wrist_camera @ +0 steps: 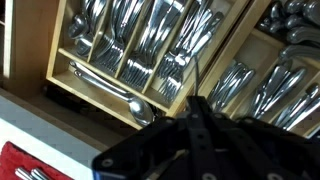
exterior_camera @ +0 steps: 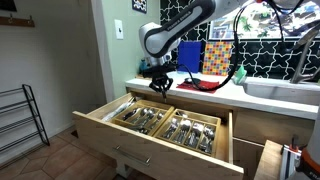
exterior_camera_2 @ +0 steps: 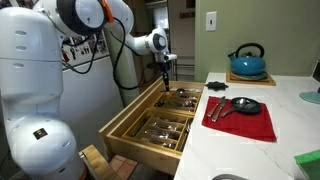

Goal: Put the spoon in the drawer

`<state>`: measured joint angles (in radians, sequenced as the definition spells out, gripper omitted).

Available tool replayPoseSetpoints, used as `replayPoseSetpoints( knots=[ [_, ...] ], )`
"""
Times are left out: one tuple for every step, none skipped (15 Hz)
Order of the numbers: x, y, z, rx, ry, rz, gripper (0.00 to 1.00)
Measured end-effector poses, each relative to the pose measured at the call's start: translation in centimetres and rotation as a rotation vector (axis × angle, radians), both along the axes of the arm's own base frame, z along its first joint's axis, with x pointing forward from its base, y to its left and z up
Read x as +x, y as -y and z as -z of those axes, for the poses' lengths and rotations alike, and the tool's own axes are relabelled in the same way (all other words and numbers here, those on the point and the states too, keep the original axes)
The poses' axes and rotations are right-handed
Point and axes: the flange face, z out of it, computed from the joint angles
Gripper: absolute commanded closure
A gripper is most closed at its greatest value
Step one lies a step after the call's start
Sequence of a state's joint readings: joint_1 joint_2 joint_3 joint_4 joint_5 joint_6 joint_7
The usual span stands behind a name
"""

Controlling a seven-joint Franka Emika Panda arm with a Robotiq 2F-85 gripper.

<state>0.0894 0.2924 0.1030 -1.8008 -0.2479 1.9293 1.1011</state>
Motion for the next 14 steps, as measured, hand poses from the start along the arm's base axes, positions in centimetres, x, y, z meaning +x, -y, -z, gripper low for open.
replayPoseSetpoints(
  knots=[
    [0.5,-0.1,1.2,-0.010,-0.013,0.035,0.99],
    [1.1,-0.3,2.3,-0.018,-0.022,0.065,0.99],
    [1.5,-0.5,3.3,-0.025,-0.032,0.093,0.99],
    [1.9,-0.6,4.3,-0.033,-0.042,0.119,0.99],
    [2.4,-0.6,5.2,-0.038,-0.047,0.141,0.99],
    [2.9,-0.5,6.0,-0.040,-0.050,0.153,0.97],
    [3.3,-0.4,6.6,-0.042,-0.053,0.158,0.97],
    [3.7,-0.3,7.0,-0.043,-0.054,0.161,0.97],
    [3.9,-0.2,7.1,-0.042,-0.052,0.163,0.97],
    [4.1,-0.2,7.1,-0.042,-0.050,0.164,0.97],
    [4.2,-0.2,7.0,-0.041,-0.048,0.165,0.99],
    [4.2,-0.2,6.9,-0.040,-0.046,0.165,0.99],
    [4.2,-0.2,6.9,-0.041,-0.045,0.165,0.99],
    [4.3,-0.2,6.9,-0.043,-0.044,0.166,0.99]
  ],
)
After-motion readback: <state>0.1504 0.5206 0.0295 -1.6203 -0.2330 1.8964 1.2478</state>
